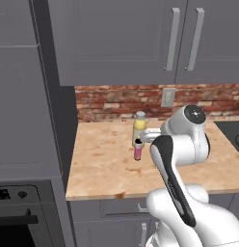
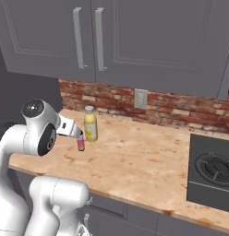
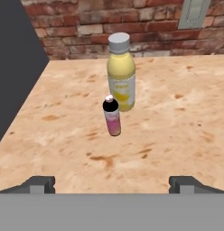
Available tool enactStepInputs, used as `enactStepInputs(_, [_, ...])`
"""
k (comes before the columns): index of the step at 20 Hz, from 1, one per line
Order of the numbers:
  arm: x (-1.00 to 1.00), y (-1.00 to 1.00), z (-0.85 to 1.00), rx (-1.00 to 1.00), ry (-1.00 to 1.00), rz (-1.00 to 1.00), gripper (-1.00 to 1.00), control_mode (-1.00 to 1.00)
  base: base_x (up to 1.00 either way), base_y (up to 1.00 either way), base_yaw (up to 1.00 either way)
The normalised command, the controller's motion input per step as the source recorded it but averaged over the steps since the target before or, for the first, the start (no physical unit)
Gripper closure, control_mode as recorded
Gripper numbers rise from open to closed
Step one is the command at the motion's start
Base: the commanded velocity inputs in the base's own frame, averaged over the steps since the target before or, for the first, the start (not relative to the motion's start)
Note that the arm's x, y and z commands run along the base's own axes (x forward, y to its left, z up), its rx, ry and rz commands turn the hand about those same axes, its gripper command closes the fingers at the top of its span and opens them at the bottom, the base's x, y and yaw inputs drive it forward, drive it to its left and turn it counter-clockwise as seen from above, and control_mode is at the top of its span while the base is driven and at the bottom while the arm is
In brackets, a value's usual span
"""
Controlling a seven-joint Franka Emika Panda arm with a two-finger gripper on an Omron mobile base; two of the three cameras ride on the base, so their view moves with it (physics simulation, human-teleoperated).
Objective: Move the drinks to the dining counter.
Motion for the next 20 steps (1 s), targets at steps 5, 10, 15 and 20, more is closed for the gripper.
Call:
enactStepInputs(5, [0.20,0.00,-0.10,0.00,0.00,0.01,-1.00,-1.00,0.00,0.00,0.00])
enactStepInputs(10, [0.19,0.00,-0.11,0.00,0.00,0.01,-1.00,-1.00,0.00,0.00,0.00])
enactStepInputs(15, [0.13,0.00,-0.12,0.00,0.00,0.00,-1.00,-1.00,0.00,0.00,0.00])
enactStepInputs(20, [0.18,0.02,-0.14,0.00,0.00,0.00,-1.00,-1.00,0.00,0.00,0.00])
